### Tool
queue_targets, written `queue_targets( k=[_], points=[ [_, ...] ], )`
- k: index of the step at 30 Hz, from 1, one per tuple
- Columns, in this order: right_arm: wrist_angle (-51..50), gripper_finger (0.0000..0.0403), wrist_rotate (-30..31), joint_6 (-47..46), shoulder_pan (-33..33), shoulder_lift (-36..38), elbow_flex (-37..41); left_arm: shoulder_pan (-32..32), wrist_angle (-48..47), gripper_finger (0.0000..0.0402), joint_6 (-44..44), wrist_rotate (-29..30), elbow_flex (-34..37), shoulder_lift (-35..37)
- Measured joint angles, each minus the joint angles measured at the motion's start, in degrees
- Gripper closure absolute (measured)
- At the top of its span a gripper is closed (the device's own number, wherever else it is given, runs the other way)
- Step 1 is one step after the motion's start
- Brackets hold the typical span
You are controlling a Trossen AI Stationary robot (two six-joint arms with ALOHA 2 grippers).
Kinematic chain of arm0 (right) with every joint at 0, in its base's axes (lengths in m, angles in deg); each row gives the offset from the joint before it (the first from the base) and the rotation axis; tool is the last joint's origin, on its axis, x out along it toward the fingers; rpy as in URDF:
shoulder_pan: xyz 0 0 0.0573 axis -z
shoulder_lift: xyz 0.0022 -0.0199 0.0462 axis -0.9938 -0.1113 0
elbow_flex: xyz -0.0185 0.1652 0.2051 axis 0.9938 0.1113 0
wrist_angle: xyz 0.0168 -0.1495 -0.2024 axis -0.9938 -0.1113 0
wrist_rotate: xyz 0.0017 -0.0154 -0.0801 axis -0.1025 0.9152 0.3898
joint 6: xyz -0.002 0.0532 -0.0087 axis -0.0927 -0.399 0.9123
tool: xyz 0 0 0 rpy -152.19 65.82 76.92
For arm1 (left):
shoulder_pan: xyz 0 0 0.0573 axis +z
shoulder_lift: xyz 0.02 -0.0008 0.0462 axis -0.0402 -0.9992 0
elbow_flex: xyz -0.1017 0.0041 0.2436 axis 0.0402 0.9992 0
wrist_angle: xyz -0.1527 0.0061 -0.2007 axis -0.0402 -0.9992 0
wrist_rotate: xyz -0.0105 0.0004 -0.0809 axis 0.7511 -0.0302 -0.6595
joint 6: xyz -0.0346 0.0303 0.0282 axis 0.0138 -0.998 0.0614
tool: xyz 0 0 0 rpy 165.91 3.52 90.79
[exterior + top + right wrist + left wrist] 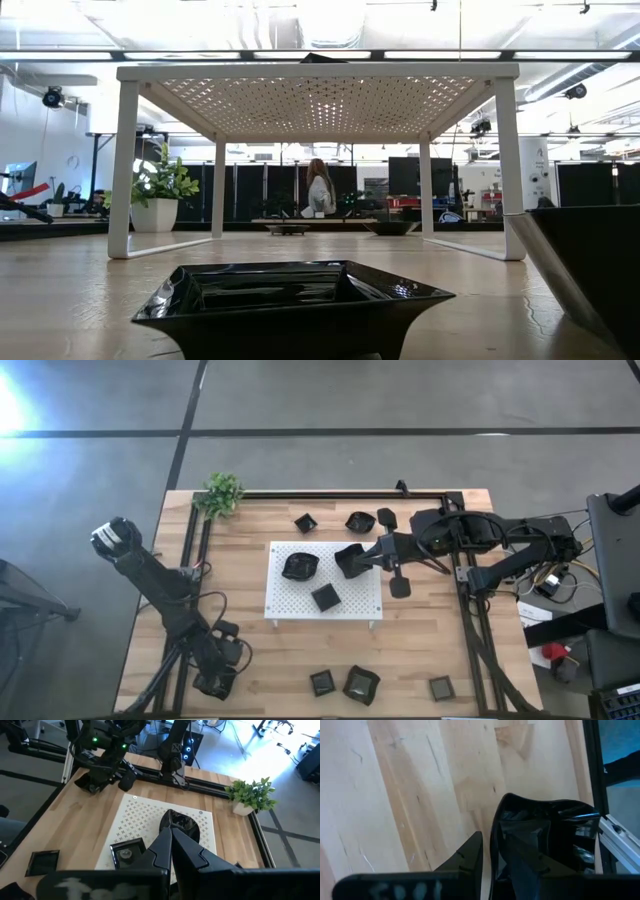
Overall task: Pick & Place Mini shaped plates
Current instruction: Stack the black distorted square plate on top of the black distorted square plate on the shelf
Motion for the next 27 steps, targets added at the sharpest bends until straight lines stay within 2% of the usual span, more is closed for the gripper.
queue_targets(
  k=[6,14,22,27],
  points=[
    [-0.2,0.0394,0.0,0.1,0.0,0.0,0.0,0.0,0.0,0.0332,-0.2,-0.1,0.1,0.0],
    [-0.2,0.0394,0.0,0.0,0.0,0.0,0.0,0.1,0.4,0.0395,-0.2,-1.8,1.7,0.1],
    [-0.2,0.0394,0.0,0.0,0.0,0.0,0.0,0.0,-0.3,0.04,-0.9,-2.7,-1.0,0.1],
    [-0.2,0.0394,0.0,0.0,0.0,0.0,0.0,0.3,-5.1,0.0401,-1.2,-0.6,-6.1,0.1]
  ],
)
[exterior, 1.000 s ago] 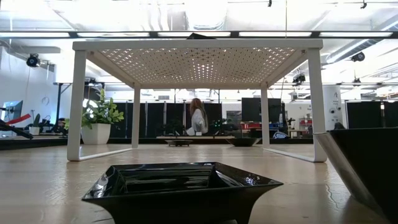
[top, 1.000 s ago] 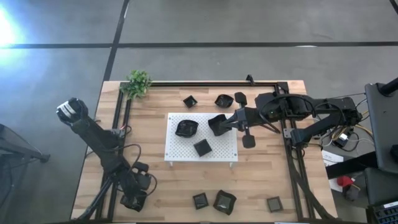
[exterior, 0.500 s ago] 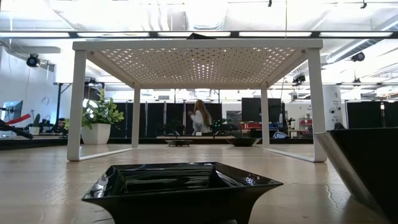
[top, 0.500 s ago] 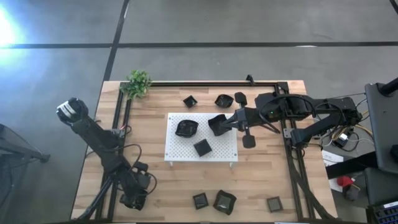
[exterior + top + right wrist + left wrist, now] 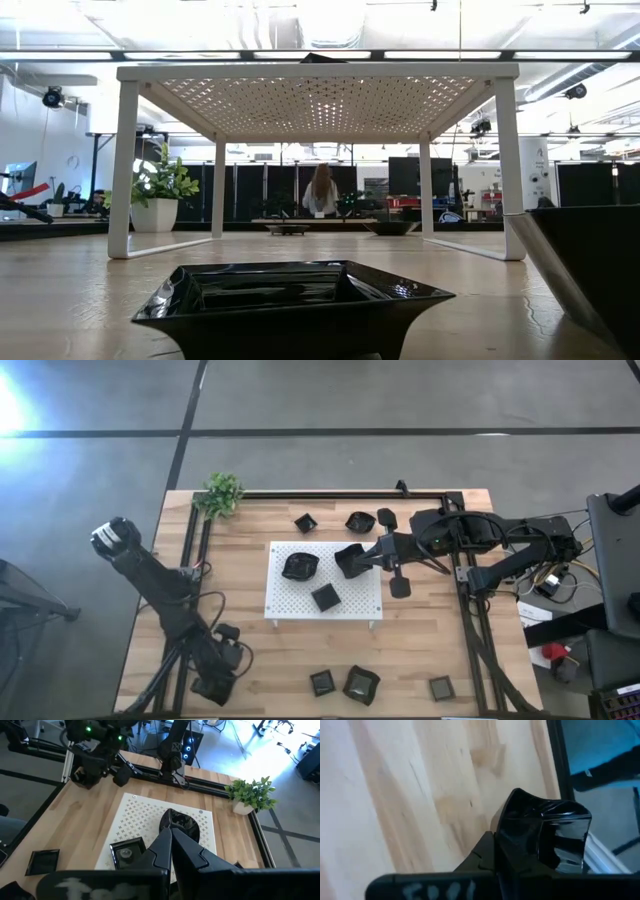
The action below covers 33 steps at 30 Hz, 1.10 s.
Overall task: Pick & Place Mini shaped plates
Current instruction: Stack the black distorted square plate on top of the black distorted square plate on the shelf
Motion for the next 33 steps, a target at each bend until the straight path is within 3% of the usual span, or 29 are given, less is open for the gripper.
queue_targets(
  k=[4,10,19,29,33],
  points=[
    [0.0,0.0394,0.0,0.0,0.0,0.0,0.0,0.3,-9.0,0.0401,0.0,5.8,-6.4,0.0],
    [0.0,0.0394,0.0,0.1,0.0,0.0,0.0,1.2,-21.5,0.0401,0.0,19.6,-17.3,0.0],
    [-1.3,0.0394,0.0,1.4,0.0,0.0,0.0,3.9,-23.0,0.0401,-0.7,42.2,-27.1,0.0],
    [-1.7,0.0394,0.4,7.0,0.0,0.0,0.0,8.2,-22.0,0.0401,-5.3,79.2,-28.8,-0.2],
    [-0.8,0.0394,7.8,9.8,0.0,-0.4,0.0,11.8,-20.4,0.0401,-8.2,91.6,-28.8,-0.5]
  ],
)
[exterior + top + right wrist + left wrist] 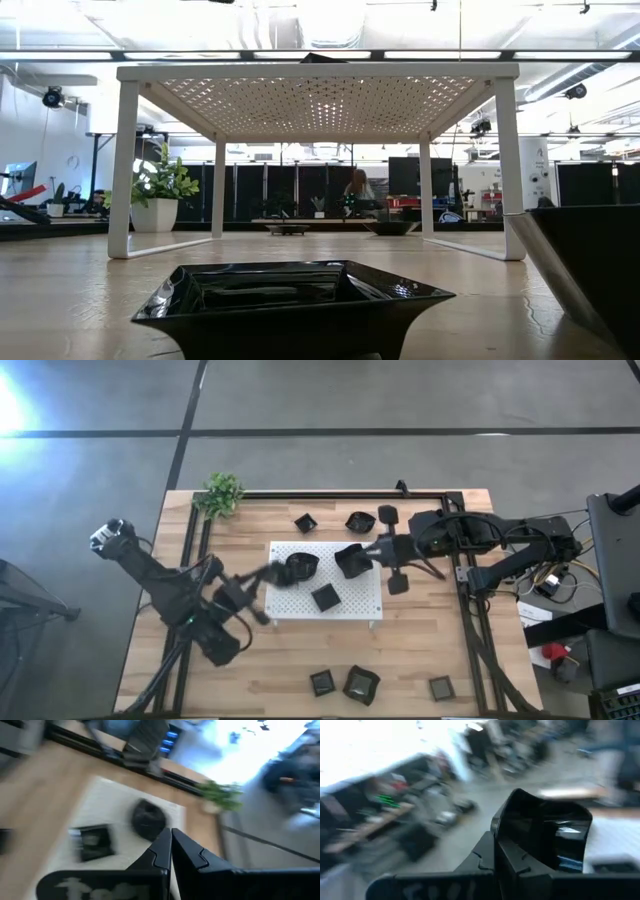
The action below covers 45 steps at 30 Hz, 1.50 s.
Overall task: Pick & Place Mini shaped plates
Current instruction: Stack the black distorted square plate on top of the black distorted square plate on the shelf
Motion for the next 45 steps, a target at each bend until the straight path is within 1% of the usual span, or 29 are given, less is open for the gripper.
queue_targets(
  k=[1,4,6,9,11,12,16,23,29,35,39,45],
  points=[
    [0.5,0.0394,2.9,0.8,0.0,-0.1,0.0,1.2,0.3,0.0401,-0.8,2.3,0.0,0.0],
    [4.4,0.0394,10.2,3.9,0.1,-0.9,0.3,6.6,2.4,0.0401,-3.1,2.8,0.0,-0.1],
    [7.0,0.0394,13.1,6.6,0.1,-1.2,0.6,10.1,2.9,0.0401,-3.3,2.9,0.0,-0.4],
    [11.8,0.0394,13.7,10.6,0.1,-2.5,1.1,15.0,2.9,0.0401,-4.4,2.9,0.0,-1.0],
    [12.4,0.0394,13.7,12.2,0.0,-3.2,1.8,17.7,3.1,0.0401,-4.4,2.9,0.0,-1.4],
    [14.3,0.0394,13.7,13.1,0.1,-3.7,2.0,18.9,3.4,0.0401,-4.5,2.9,0.0,-1.4],
    [20.1,0.0394,13.7,15.2,0.7,-5.1,3.9,21.8,4.1,0.0401,-5.0,2.9,0.0,-1.7],
    [29.2,0.0394,13.7,19.1,2.3,-8.0,5.6,22.6,7.1,0.0401,-9.1,2.9,0.0,-1.7],
    [32.1,0.0394,13.7,18.6,4.2,-10.8,5.7,22.6,11.0,0.0401,-15.1,2.9,0.0,-1.7],
    [34.9,0.0392,13.7,21.4,4.8,-13.8,5.7,22.6,12.5,0.0401,-17.3,2.6,0.0,-1.9],
    [37.6,0.0373,13.7,21.8,4.8,-15.5,5.6,22.6,12.7,0.0401,-17.5,2.1,0.0,-2.0],
    [41.2,0.0329,13.5,21.6,4.9,-17.4,5.7,22.6,13.1,0.0402,-18.1,0.9,0.0,-2.1]
  ],
)
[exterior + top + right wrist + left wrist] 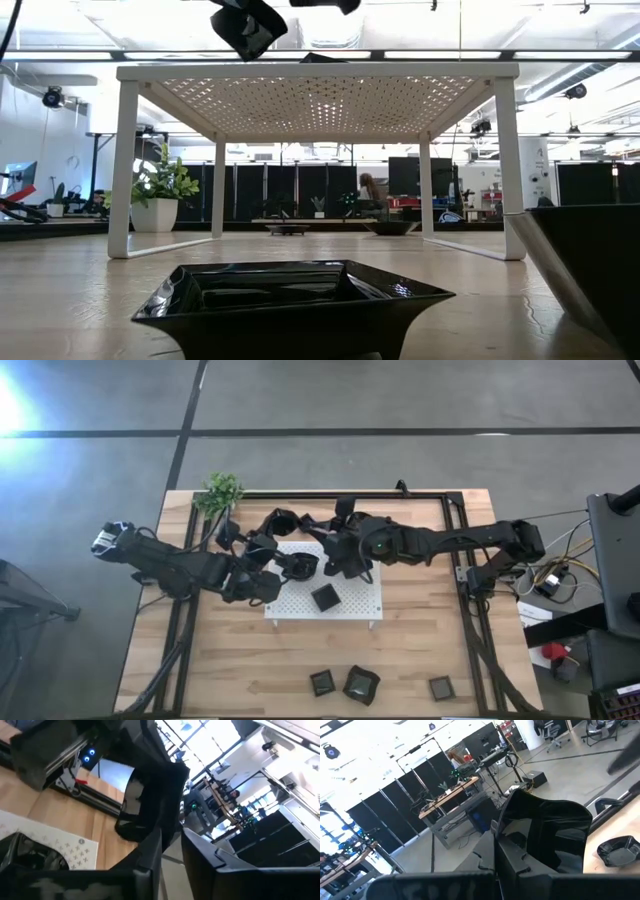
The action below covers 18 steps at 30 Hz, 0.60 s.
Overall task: Pick & Place Mini shaped plates
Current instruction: Stack the black distorted square plate on top of the black distorted square plate on the shelf
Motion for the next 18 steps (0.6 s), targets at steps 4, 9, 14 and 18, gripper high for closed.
queue_targets(
  k=[4,9,14,18],
  points=[
    [1.7,0.0309,-0.3,-0.3,0.0,-0.5,0.0,0.0,0.3,0.0402,-0.1,-0.1,0.0,0.0],
    [2.1,0.0298,-0.3,-2.4,0.2,-0.8,0.0,0.0,0.7,0.0402,-0.1,-0.3,0.0,0.0],
    [2.1,0.0302,-0.3,-2.8,1.0,-1.4,0.0,-0.1,2.4,0.0402,-1.2,-1.8,0.0,0.0],
    [2.1,0.0307,-0.3,-3.1,1.6,-1.7,0.0,-0.1,7.1,0.0402,-5.8,-4.0,0.0,0.0]
  ],
)
